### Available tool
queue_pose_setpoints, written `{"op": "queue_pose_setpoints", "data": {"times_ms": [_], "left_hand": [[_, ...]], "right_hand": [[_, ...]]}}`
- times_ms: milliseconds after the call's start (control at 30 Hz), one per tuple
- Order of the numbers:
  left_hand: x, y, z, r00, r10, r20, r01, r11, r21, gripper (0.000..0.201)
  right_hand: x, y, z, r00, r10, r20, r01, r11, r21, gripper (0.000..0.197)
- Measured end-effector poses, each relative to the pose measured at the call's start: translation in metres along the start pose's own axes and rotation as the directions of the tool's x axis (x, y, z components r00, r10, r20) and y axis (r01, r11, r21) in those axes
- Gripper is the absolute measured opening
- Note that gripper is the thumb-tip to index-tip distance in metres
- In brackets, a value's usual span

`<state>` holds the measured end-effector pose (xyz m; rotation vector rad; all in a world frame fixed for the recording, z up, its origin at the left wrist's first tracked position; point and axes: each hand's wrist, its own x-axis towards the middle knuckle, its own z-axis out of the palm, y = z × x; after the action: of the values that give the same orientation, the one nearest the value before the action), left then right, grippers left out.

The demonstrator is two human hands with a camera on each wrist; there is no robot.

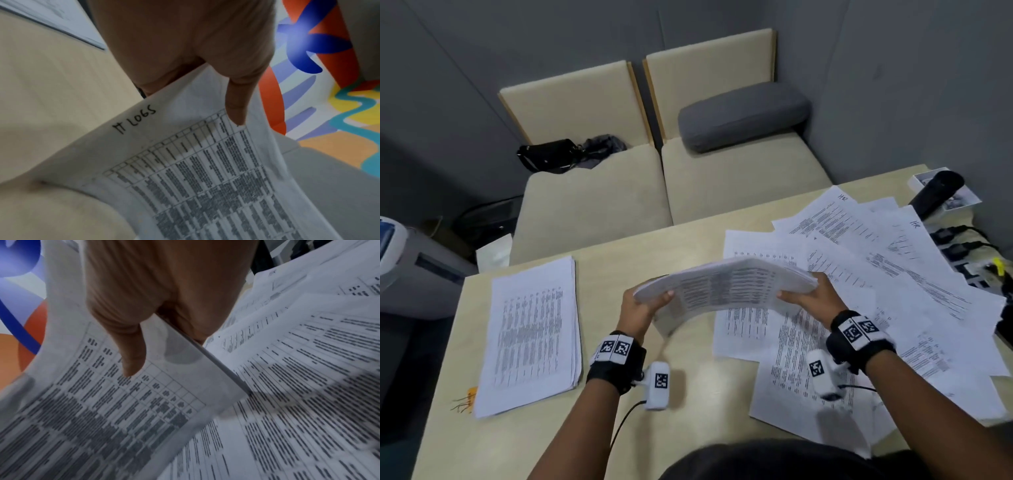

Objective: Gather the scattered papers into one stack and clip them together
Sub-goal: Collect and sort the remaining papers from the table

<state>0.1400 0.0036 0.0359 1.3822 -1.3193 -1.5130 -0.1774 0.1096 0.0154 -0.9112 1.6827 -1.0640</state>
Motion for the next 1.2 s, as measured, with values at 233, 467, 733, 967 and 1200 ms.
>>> {"op": "queue_pose_setpoints", "data": {"times_ms": [233,467,733,967,1200], "left_hand": [[0.005,-0.02,0.01,0.997,-0.055,-0.045,0.058,0.995,0.076,0.038],[0.009,-0.031,-0.015,0.93,-0.157,-0.334,0.25,0.933,0.258,0.031],[-0.021,-0.12,-0.091,0.576,-0.588,-0.569,0.661,0.744,-0.1,0.075],[-0.026,-0.112,-0.059,0.583,-0.716,-0.383,0.59,0.698,-0.407,0.029],[-0.003,-0.089,0.064,0.757,-0.626,-0.19,0.64,0.768,0.018,0.024]], "right_hand": [[0.003,0.026,0.021,0.984,0.149,-0.098,-0.159,0.982,-0.104,0.058],[0.018,0.0,0.016,0.956,-0.082,-0.282,0.063,0.995,-0.076,0.025],[0.012,0.019,0.002,0.974,0.065,-0.216,-0.063,0.998,0.013,0.032],[0.003,0.065,-0.018,0.908,0.224,-0.354,-0.273,0.958,-0.094,0.016],[-0.018,0.095,-0.056,0.626,0.426,-0.653,-0.65,0.747,-0.137,0.047]]}}
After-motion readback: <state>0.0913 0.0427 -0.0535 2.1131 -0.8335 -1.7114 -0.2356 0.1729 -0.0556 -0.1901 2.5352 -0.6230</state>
